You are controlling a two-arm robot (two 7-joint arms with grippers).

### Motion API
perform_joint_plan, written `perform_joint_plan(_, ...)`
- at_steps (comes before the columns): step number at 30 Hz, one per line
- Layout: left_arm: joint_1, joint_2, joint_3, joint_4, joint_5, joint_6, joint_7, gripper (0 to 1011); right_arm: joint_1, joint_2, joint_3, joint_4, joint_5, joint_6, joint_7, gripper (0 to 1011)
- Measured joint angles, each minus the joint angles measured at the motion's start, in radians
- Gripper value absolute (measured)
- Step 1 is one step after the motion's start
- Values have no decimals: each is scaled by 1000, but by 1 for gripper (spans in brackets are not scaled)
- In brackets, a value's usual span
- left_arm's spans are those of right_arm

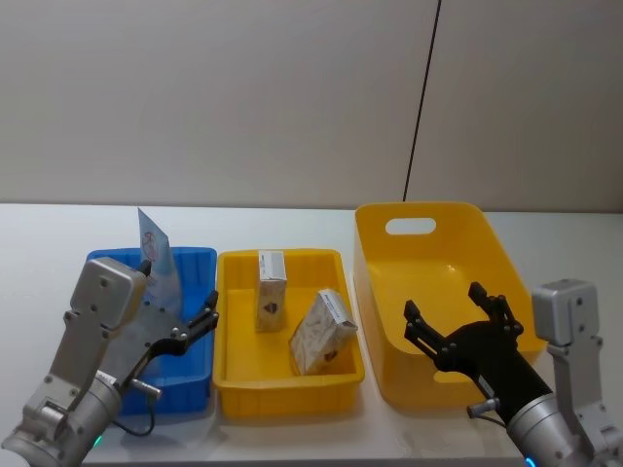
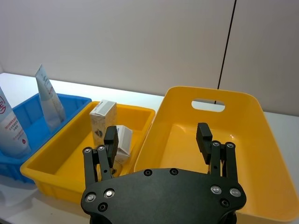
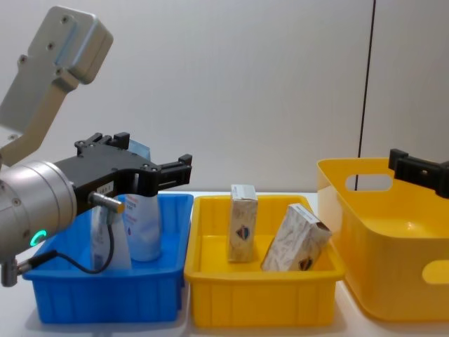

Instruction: Bimanual collaborative sorting of washing and personal care products

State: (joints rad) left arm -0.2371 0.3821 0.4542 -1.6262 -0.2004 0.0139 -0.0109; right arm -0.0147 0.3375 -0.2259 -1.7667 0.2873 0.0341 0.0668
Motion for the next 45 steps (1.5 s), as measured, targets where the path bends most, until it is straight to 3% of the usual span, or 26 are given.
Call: perform_joint_plan(45, 0, 0, 0, 0, 0, 0, 0, 1002, 0, 0, 0, 0, 0, 0, 0, 1003)
